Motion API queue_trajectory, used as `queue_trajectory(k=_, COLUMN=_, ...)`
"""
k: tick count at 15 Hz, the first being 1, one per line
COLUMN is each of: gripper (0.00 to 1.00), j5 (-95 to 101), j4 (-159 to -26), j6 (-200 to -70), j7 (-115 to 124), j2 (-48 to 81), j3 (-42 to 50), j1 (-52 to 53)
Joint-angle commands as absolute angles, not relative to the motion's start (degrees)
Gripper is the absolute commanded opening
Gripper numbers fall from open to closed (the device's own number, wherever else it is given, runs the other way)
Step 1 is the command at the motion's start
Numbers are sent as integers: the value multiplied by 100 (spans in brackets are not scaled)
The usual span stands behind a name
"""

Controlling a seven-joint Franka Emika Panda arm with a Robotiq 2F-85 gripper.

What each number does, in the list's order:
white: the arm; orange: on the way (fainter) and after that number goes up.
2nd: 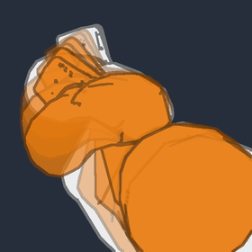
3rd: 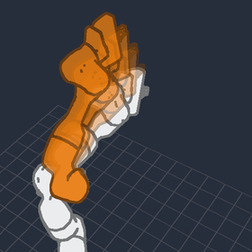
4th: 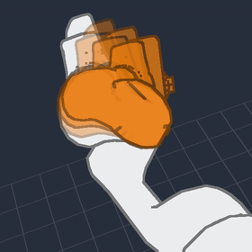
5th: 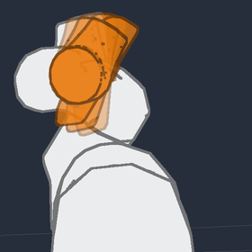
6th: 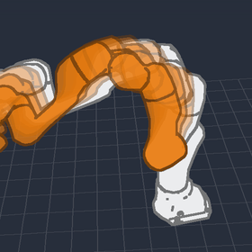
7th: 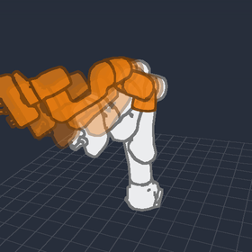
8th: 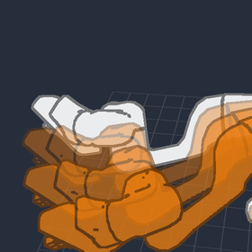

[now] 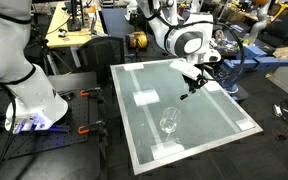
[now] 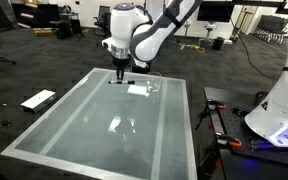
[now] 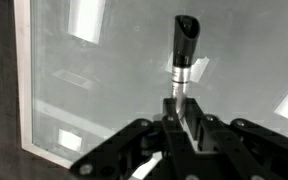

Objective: Put the marker in the cup

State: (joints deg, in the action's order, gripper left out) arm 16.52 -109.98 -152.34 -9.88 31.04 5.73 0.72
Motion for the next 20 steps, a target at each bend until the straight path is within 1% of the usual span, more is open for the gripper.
queue_trajectory(k=1, gripper=17, j5=1685, j4=-10989, j6=-15217, j7=-973, j2=3101, j3=538, j1=30)
queue_trajectory(k=2, gripper=17, j5=1686, j4=-10989, j6=-15217, j7=-972, j2=3101, j3=544, j1=29)
queue_trajectory(k=3, gripper=4, j5=1687, j4=-10989, j6=-15217, j7=-972, j2=3101, j3=547, j1=28)
queue_trajectory(k=8, gripper=4, j5=2555, j4=-11144, j6=-15455, j7=467, j2=2998, j3=1316, j1=787)
queue_trajectory(k=13, gripper=4, j5=3798, j4=-11176, j6=-15260, j7=2396, j2=2985, j3=2139, j1=1714)
queue_trajectory(k=18, gripper=4, j5=4852, j4=-11187, j6=-15024, j7=4754, j2=3134, j3=3499, j1=3165)
queue_trajectory(k=20, gripper=4, j5=5169, j4=-11244, j6=-14754, j7=5652, j2=3188, j3=3836, j1=3603)
